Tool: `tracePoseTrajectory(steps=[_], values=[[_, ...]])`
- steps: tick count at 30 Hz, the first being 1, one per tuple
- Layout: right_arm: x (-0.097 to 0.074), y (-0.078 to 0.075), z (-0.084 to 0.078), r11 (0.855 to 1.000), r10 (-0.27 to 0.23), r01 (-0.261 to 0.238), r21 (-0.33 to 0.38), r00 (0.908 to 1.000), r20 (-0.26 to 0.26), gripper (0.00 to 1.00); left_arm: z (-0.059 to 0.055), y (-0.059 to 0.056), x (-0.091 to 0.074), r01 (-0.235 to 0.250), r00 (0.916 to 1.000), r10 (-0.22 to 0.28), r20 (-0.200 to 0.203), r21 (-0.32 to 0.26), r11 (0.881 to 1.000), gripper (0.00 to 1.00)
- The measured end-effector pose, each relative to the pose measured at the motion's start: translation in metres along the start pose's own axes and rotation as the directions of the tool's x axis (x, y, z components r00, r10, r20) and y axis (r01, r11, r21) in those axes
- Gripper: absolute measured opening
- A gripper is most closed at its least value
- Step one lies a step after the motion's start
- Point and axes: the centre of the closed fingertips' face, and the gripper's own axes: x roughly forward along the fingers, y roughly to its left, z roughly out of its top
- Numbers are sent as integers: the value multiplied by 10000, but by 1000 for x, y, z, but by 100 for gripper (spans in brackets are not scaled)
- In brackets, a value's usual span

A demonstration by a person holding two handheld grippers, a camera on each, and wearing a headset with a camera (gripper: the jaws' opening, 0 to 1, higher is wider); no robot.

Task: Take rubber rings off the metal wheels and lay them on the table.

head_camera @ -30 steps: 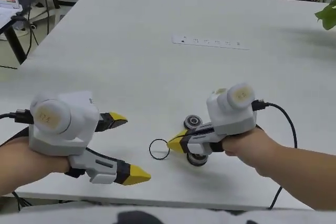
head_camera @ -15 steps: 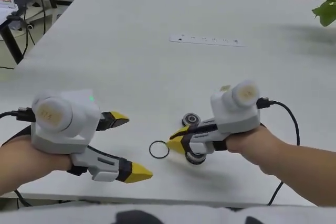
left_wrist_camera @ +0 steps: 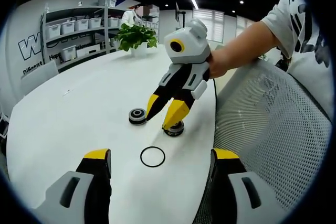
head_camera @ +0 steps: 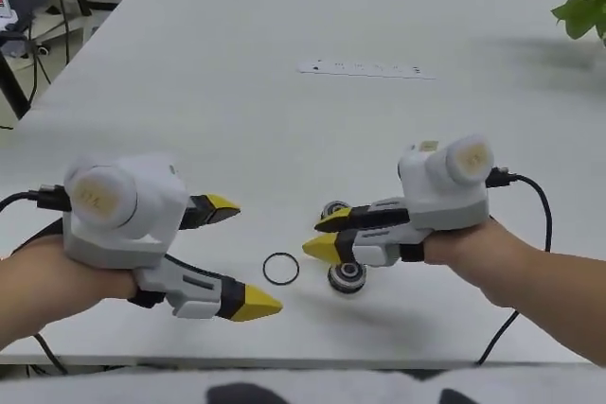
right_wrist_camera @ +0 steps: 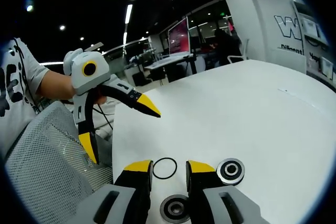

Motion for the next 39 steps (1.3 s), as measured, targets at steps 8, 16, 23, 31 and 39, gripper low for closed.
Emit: tracePoseTrajectory(steps=[8,16,23,31,39], values=[[-12,-2,1,9996,-53,59,-287,9998,213,27,3,-1,5,107,9999,-107,-42,52,9999,75],[-24,-11,1,9991,-251,264,-340,9990,370,29,6,-4,10,200,9998,-199,-84,98,9998,75],[-35,-14,1,9991,-260,275,-317,9984,495,31,11,-2,13,233,9997,-233,-10,78,9997,75],[-46,-13,0,9993,-190,206,-317,9986,503,32,21,-1,21,294,9995,-294,144,59,9996,74],[-55,-12,-2,9986,-181,204,-494,9987,468,32,30,-3,31,457,9987,-459,217,95,9989,73]])
